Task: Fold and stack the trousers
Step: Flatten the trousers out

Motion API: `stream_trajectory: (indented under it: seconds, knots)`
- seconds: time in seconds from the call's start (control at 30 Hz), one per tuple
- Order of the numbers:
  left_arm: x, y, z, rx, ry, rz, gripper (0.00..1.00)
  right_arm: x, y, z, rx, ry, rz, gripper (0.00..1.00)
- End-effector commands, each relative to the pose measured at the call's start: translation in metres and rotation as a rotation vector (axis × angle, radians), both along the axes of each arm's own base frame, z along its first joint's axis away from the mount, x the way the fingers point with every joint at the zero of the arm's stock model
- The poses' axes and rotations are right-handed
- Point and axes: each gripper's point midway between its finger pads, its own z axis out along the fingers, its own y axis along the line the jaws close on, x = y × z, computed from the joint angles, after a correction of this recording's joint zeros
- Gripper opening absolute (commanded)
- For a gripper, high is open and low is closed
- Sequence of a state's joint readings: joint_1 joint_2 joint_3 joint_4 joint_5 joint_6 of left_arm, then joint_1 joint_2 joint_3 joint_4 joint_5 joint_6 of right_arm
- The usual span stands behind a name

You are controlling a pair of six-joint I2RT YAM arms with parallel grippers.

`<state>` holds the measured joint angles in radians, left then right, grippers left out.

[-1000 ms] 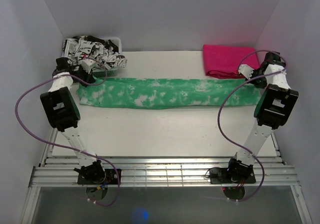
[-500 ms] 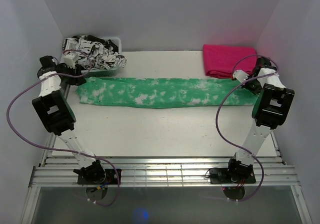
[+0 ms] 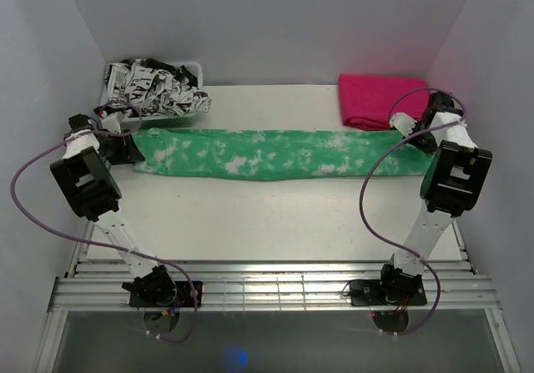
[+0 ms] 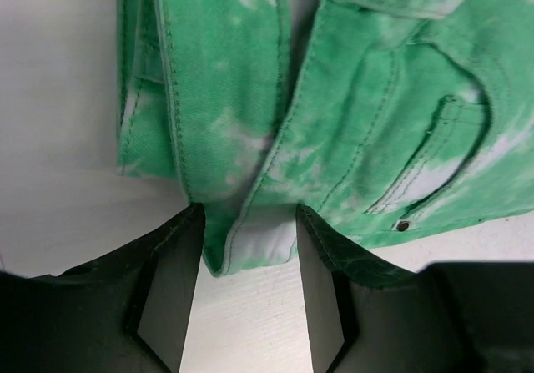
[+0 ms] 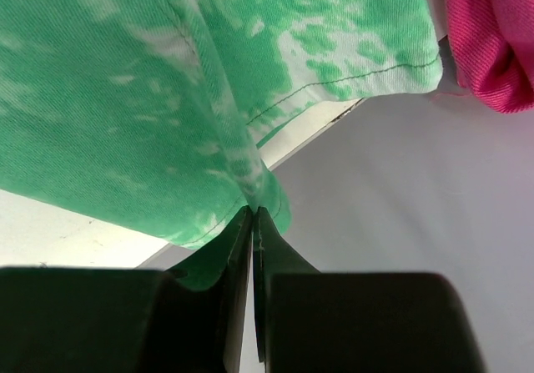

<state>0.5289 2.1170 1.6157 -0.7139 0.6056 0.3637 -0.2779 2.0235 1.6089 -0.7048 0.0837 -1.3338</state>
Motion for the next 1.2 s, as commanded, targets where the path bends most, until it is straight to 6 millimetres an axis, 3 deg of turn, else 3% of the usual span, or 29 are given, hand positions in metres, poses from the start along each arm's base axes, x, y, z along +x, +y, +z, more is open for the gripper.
stream_trajectory:
  seconds: [0.0, 0.23, 0.27, 0.37, 0.4, 0.43, 0.5, 0.6, 0.67, 0.73, 0.87, 0.97, 1.17]
  knots:
    - [0.002, 0.005, 0.003, -0.004, 0.012, 0.044, 0.59, 0.007, 0.000, 0.020, -0.020, -0.042, -0.006, 0.08]
    - [-0.014, 0.005, -0.002, -0.012, 0.044, 0.071, 0.62, 0.003, 0.001, 0.013, -0.017, -0.021, -0.026, 0.09]
    - [-0.018, 0.003, -0.005, -0.014, 0.052, 0.068, 0.63, 0.006, 0.002, 0.013, -0.001, -0.026, -0.040, 0.26]
    - [-0.020, 0.002, -0.005, -0.016, 0.049, 0.069, 0.63, -0.004, 0.013, 0.007, 0.093, 0.044, -0.131, 0.50]
    - [-0.020, 0.002, -0.005, -0.017, 0.047, 0.068, 0.63, 0.008, 0.013, 0.024, 0.117, 0.007, -0.152, 0.63]
    - [-0.020, 0.001, -0.004, -0.018, 0.045, 0.069, 0.63, -0.002, 0.014, 0.027, 0.150, 0.044, -0.183, 0.69]
    - [-0.018, 0.002, 0.003, -0.012, 0.026, 0.069, 0.63, 0.006, 0.017, 0.047, 0.228, -0.001, -0.246, 0.80]
    - [-0.016, 0.001, 0.011, -0.017, 0.006, 0.068, 0.63, -0.007, 0.004, 0.067, 0.298, -0.031, -0.376, 0.82]
    - [-0.016, -0.001, 0.014, -0.022, -0.001, 0.066, 0.63, -0.026, 0.003, 0.068, 0.352, -0.003, -0.452, 0.81]
    - [-0.016, -0.002, 0.016, -0.028, -0.005, 0.067, 0.63, -0.053, 0.001, 0.050, 0.446, 0.066, -0.562, 0.79]
    - [-0.019, -0.005, 0.015, -0.045, -0.006, 0.068, 0.63, -0.086, -0.003, 0.019, 0.587, 0.152, -0.674, 0.76]
    - [-0.020, -0.008, 0.012, -0.063, -0.003, 0.070, 0.63, -0.092, -0.006, 0.002, 0.678, 0.180, -0.741, 0.74]
    - [-0.020, -0.012, 0.015, -0.084, -0.009, 0.077, 0.64, -0.073, -0.013, -0.018, 0.759, 0.138, -0.777, 0.74]
